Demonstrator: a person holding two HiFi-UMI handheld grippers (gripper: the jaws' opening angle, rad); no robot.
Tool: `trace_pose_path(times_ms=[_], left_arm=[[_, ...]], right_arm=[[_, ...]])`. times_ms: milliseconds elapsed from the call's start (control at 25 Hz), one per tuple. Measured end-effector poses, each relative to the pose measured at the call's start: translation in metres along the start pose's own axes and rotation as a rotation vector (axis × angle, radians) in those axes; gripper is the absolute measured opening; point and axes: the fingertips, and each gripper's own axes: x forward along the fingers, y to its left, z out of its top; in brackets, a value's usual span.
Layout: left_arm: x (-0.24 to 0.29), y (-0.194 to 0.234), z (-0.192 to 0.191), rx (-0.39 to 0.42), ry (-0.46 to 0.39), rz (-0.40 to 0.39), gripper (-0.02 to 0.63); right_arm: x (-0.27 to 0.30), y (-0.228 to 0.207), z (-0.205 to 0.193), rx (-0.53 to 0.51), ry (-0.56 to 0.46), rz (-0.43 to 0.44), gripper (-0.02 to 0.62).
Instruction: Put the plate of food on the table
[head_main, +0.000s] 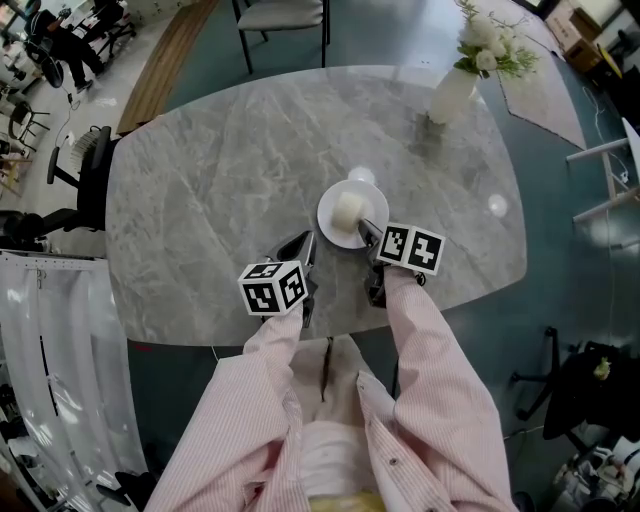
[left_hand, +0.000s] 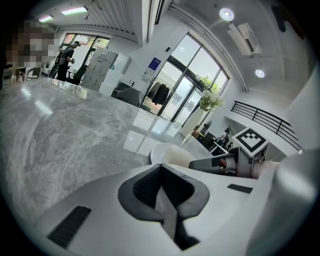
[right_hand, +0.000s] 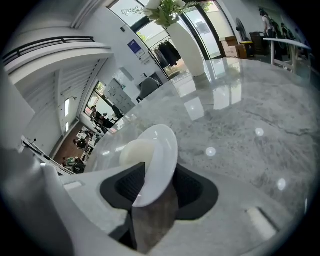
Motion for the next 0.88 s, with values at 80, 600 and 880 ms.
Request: trace_pose_path(times_ms=[80, 600, 880], left_arm=[[-0.001, 0.001, -0.001, 0.000, -0.001, 0.001, -0.003], [-0.007, -0.003, -0.001, 0.001, -0.013, -0.013, -0.003], [-0.018, -0.016, 0.011, 0.036, -0.047, -0.051, -0.003]], right_arm=[[-0.001, -0.001, -0.002, -0.011, 0.001, -0.014, 0.160], [-0.011, -0.009, -0.012, 0.007, 0.004, -0.039, 0.169], [-0.036, 0.001, 0.005, -0.107, -0.068, -0.048, 0.149]])
